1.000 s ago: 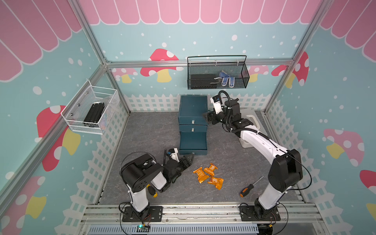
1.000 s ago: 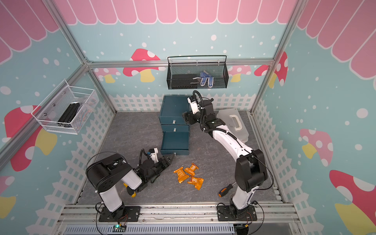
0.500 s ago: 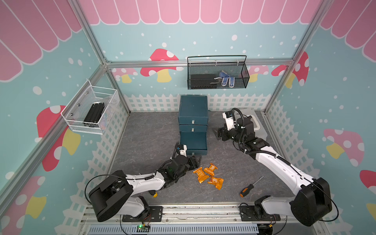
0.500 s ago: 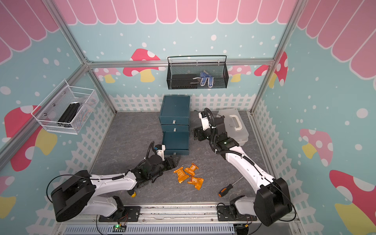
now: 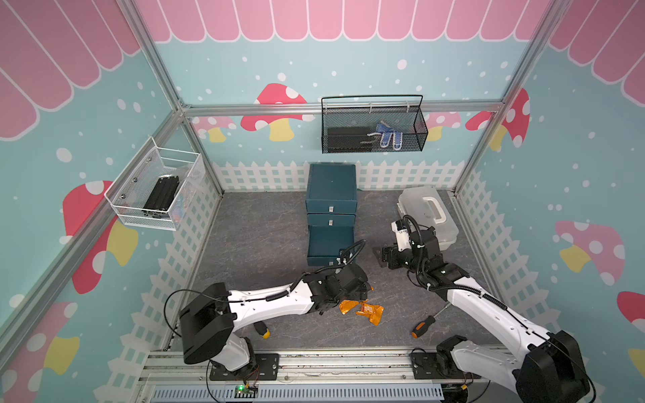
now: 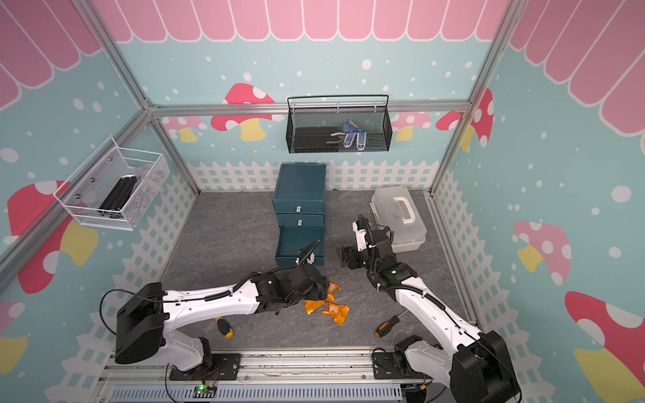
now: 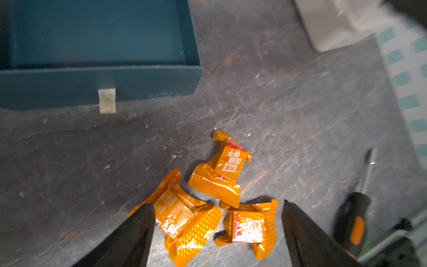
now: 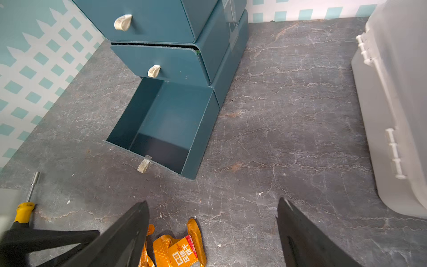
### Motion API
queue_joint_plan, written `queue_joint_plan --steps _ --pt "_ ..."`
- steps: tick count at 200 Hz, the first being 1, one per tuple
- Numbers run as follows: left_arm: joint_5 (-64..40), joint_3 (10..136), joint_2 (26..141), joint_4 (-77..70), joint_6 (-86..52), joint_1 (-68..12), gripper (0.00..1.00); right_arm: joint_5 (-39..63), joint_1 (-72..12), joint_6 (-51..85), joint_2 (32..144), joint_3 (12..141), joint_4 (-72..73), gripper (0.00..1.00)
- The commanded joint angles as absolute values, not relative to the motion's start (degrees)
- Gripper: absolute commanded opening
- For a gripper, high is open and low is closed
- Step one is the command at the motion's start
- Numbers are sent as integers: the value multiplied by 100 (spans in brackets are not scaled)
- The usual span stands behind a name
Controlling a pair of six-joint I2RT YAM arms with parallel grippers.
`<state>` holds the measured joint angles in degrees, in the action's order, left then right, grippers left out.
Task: Place the cookies into the drawer by color
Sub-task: Pick up the cookie at the center of the board.
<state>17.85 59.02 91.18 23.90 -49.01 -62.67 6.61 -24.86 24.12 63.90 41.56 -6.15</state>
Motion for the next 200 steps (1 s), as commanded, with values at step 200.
queue_joint_plan --steps 200 --pt "2181 6333 9950 4644 -4248 -6128 88 869 -2523 2508 5708 3955 -365 88"
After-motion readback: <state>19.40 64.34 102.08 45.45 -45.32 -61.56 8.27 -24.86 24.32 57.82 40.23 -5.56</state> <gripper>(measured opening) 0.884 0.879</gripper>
